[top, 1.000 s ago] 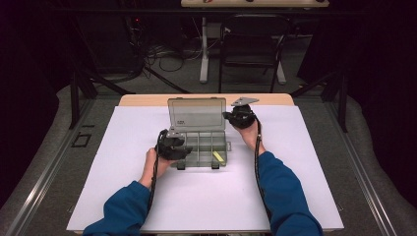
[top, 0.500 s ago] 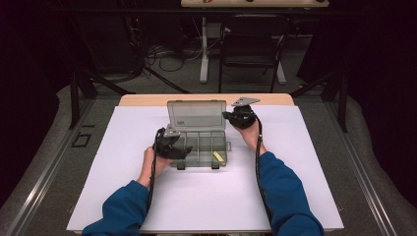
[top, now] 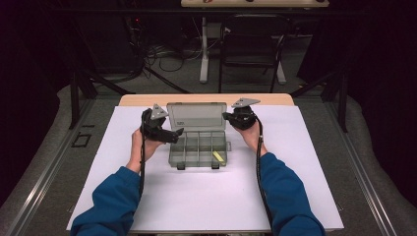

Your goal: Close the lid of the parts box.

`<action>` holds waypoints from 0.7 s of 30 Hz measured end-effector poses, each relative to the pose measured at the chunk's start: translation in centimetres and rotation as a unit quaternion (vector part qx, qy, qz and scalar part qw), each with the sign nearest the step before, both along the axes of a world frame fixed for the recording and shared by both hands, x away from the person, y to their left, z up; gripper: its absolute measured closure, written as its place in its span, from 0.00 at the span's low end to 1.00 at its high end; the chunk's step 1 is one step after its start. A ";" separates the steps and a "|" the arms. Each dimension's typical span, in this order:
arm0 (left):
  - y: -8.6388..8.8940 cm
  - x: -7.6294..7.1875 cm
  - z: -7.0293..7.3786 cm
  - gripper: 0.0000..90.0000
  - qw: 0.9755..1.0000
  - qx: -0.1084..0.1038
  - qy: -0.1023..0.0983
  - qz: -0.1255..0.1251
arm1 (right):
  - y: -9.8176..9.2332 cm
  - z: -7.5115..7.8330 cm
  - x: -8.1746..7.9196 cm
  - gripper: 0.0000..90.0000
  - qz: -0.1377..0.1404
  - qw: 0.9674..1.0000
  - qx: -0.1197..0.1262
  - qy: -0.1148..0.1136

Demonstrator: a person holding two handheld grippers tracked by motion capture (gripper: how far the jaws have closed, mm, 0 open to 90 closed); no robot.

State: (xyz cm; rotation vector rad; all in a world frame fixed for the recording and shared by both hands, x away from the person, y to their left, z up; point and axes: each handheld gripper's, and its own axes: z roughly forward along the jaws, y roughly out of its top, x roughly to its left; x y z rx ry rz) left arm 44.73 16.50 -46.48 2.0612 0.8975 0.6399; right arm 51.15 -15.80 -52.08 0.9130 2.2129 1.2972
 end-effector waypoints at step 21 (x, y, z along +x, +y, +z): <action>0.8 2.4 2.4 0.79 0.999 0.023 -0.023 -0.027 | -0.2 0.2 -0.4 1.00 -0.003 1.000 -0.003 -0.006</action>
